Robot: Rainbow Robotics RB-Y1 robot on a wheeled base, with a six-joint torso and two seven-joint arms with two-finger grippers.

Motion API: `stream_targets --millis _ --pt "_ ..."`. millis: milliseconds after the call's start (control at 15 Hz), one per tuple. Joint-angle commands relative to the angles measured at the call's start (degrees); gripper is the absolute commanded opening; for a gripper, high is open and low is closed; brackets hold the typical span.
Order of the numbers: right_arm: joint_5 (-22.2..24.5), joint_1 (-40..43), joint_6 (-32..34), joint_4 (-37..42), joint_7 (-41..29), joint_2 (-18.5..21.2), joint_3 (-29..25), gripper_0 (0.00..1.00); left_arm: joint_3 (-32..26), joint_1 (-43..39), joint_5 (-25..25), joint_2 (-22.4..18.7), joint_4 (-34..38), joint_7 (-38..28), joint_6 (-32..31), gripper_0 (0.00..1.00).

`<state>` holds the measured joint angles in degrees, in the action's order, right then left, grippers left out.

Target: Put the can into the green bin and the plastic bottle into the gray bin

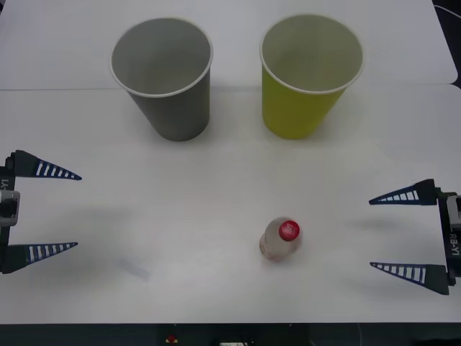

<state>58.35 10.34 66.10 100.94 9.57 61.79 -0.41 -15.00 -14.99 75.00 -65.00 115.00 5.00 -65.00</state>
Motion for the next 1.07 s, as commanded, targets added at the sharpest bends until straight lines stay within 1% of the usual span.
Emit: stream_targets --millis 67,467,933,1067 --pt "-3.07 -2.51 0.34 -4.18 5.9 -1.5 4.02 1.0 0.0 -0.01 0.0 0.0 0.0 0.0 0.0 1.0" --pt "-3.24 -6.12 2.45 -11.47 14.34 -8.27 6.48 1.0 0.0 -0.01 0.0 0.0 0.0 0.0 0.0 1.0" --pt "-3.16 -8.58 2.8 -15.43 16.18 -14.33 10.26 1.0 0.0 -0.01 0.0 0.0 0.0 0.0 0.0 1.0" --pt "-3.16 -9.9 2.8 -17.89 16.8 -16.09 11.75 1.0 0.0 -0.01 0.0 0.0 0.0 0.0 0.0 1.0"
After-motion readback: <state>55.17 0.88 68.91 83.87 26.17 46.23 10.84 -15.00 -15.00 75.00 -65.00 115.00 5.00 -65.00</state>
